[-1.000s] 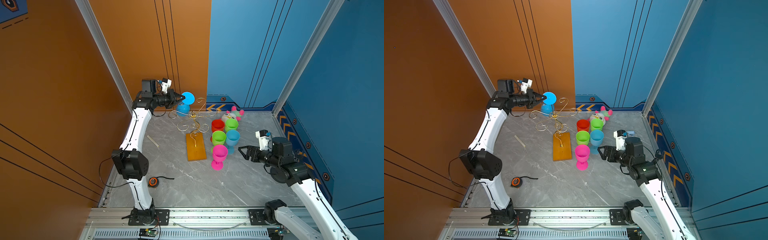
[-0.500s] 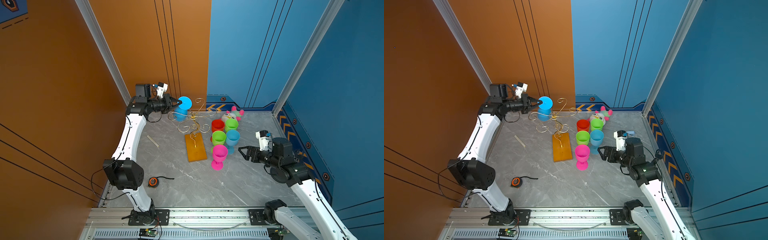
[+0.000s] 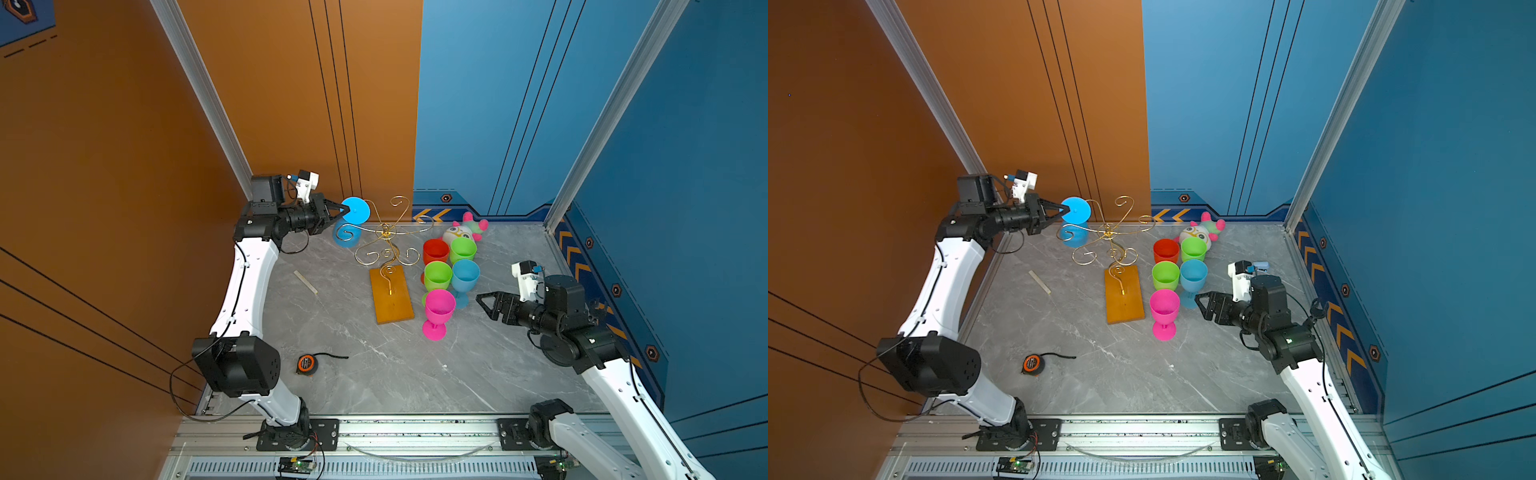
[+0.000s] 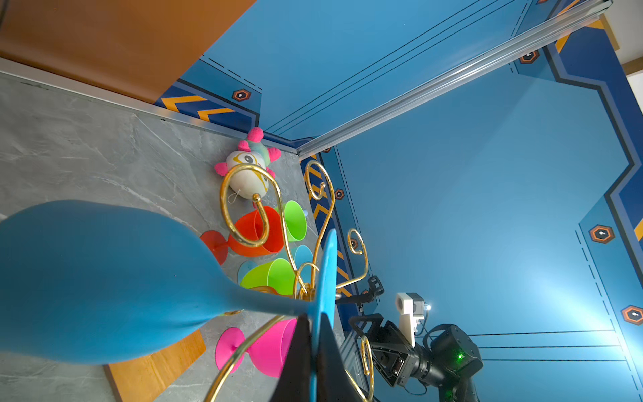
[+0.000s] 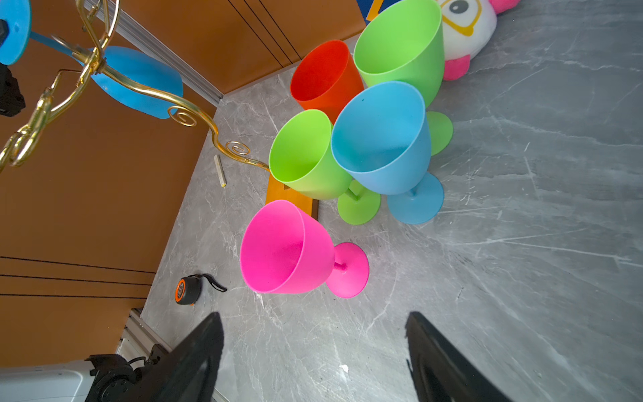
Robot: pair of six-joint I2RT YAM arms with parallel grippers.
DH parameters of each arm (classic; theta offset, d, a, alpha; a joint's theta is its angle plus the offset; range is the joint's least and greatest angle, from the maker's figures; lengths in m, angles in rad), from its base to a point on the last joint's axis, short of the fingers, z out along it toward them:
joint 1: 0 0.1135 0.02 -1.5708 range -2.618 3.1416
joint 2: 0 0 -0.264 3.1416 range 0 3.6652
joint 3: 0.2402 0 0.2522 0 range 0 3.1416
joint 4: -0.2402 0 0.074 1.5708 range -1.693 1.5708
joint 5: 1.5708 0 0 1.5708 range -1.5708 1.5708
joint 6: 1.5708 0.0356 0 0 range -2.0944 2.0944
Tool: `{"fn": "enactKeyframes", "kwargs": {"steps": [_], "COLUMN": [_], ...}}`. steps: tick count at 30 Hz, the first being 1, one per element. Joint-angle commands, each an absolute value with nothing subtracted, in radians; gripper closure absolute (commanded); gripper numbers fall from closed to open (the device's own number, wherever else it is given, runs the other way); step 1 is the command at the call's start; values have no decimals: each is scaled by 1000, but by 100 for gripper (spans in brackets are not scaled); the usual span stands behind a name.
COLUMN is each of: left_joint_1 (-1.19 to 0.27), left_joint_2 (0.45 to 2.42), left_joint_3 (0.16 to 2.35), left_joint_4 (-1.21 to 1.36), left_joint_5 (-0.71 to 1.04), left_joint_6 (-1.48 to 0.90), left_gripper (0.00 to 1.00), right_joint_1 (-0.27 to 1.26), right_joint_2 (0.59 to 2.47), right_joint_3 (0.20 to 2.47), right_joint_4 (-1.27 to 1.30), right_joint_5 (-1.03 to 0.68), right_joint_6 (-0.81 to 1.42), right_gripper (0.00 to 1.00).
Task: Take the wine glass off the wine glass rack
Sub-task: 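Pull the cyan glass off the rack hook toward the robot with the left gripper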
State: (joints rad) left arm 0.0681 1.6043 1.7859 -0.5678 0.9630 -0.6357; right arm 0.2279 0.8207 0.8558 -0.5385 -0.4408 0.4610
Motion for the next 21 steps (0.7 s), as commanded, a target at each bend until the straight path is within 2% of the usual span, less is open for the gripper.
{"fn": "enactKeyframes", "kwargs": {"steps": [1,10,15,21], "left_joint_1": [98,152,159,160], "left_joint_2": [1538,1420,1364,1258], "left_joint_3": [1762,1673,1678,1606], "left_joint_4": [-560,-562,-726,-807], "left_joint_5": [925,827,683,585], "left_joint_6": [-609,-590,-450,-366], "left_gripper": [100,100,100,100], "right_joint_1": [221,225,228,235], "right_joint_2": [828,830,839,859], "right_joint_3": [854,857,865,887], "right_joint_4": [-505,-499,-506,-524], "right_joint_5": [-465,-466,-469,-474], "right_joint_6": [482,489,490,478], "right_gripper": [17,17,17,17]}}
